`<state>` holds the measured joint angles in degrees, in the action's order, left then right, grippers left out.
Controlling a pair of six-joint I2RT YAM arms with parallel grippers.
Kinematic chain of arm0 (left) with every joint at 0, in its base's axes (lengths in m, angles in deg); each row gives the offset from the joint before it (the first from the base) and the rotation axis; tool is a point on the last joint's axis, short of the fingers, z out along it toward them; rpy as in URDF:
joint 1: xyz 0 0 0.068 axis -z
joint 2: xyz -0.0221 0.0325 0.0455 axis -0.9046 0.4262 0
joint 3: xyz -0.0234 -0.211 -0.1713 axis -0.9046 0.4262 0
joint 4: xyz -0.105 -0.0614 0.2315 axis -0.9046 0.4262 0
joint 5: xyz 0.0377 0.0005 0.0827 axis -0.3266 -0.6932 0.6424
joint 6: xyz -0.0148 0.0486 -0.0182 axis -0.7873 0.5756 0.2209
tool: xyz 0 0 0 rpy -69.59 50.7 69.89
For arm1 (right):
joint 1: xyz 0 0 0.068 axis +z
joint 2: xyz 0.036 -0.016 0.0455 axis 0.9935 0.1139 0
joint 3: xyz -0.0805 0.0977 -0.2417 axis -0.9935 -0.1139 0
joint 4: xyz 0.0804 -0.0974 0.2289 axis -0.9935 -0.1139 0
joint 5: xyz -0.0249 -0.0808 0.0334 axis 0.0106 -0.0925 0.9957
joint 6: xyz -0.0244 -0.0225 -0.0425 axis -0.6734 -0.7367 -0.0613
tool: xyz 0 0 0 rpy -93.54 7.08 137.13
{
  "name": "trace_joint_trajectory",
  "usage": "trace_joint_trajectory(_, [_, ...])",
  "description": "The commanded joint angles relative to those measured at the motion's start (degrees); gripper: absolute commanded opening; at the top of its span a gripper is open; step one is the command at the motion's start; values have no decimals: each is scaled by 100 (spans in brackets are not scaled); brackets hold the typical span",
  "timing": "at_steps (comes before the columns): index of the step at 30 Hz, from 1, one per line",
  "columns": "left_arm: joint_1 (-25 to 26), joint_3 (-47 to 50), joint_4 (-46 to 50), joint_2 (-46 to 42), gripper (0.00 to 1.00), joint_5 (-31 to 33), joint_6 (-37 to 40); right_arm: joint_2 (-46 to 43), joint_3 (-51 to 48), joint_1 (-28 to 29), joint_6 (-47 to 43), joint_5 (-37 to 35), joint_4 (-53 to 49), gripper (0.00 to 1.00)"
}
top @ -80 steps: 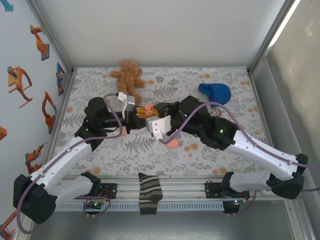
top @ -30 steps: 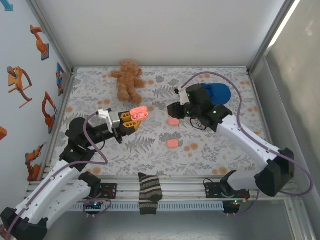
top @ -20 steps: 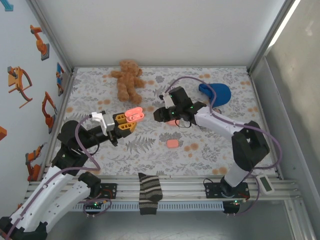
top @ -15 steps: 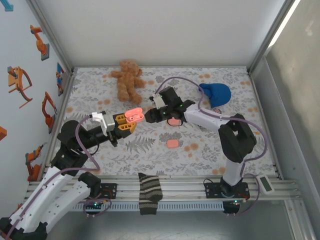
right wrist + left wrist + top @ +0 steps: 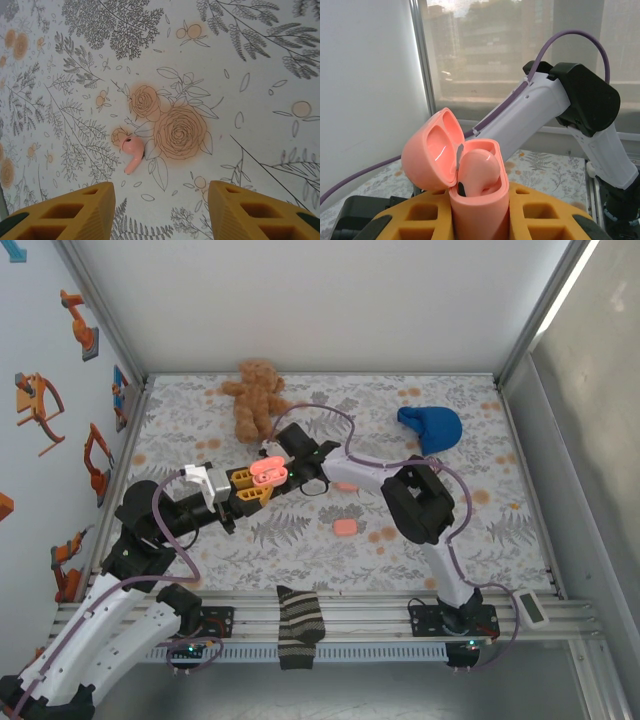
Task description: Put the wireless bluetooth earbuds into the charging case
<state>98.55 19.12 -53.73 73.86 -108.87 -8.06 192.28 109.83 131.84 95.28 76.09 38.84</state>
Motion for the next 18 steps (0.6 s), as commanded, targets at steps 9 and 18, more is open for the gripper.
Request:
trace_joint_trajectory(9, [27, -159, -124, 27, 5, -1, 59, 715, 1079, 398, -281, -131, -576, 48])
trace_joint_trajectory(18, [30, -147, -137, 53, 5, -6, 52, 1130, 1589, 487, -345, -167, -870, 46])
